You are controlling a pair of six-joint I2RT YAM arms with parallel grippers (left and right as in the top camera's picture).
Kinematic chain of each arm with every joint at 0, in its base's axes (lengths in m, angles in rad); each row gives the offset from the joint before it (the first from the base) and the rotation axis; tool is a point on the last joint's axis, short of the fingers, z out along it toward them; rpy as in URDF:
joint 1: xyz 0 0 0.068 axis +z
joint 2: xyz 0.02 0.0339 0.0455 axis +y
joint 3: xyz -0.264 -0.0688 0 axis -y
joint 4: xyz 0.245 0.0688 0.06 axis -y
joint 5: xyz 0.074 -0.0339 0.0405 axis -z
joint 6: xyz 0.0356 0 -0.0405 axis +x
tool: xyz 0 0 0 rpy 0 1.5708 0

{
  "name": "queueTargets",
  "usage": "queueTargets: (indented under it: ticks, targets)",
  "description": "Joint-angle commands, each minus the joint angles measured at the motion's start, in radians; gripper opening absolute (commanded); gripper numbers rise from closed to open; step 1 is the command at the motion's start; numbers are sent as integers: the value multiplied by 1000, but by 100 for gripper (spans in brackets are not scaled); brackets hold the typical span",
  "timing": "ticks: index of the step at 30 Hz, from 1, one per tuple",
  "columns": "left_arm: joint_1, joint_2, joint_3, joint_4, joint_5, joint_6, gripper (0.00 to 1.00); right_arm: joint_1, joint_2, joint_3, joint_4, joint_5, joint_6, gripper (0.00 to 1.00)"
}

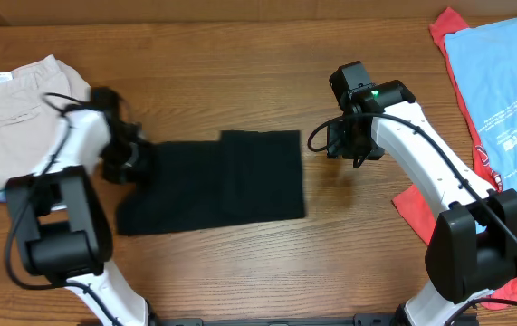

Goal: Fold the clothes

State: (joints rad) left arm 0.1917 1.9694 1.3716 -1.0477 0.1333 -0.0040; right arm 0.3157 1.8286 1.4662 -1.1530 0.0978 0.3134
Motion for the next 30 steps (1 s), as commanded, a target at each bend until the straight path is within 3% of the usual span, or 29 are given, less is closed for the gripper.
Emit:
queueTargets:
  ticks: [1, 7, 12, 21, 27, 30]
  targets:
    - [86, 5, 151, -49, -49, -30, 4, -4, -22, 24, -1, 14, 1, 56]
    - [128, 5, 342, -178, 181, -30, 4, -4, -22, 24, 0, 14, 1, 56]
    - [61, 5, 365, -274, 332, -30, 4, -4, -22, 24, -2, 14, 1, 56]
    - [-174, 5, 365, -338, 325, -64, 4, -4, -22, 24, -2, 14, 1, 56]
    - [-320, 5, 365, -307, 163, -172, 4, -4, -22, 24, -10, 14, -4, 56]
    - [-375, 5, 365, -289, 150, -190, 4, -4, -22, 24, -13, 14, -7, 56]
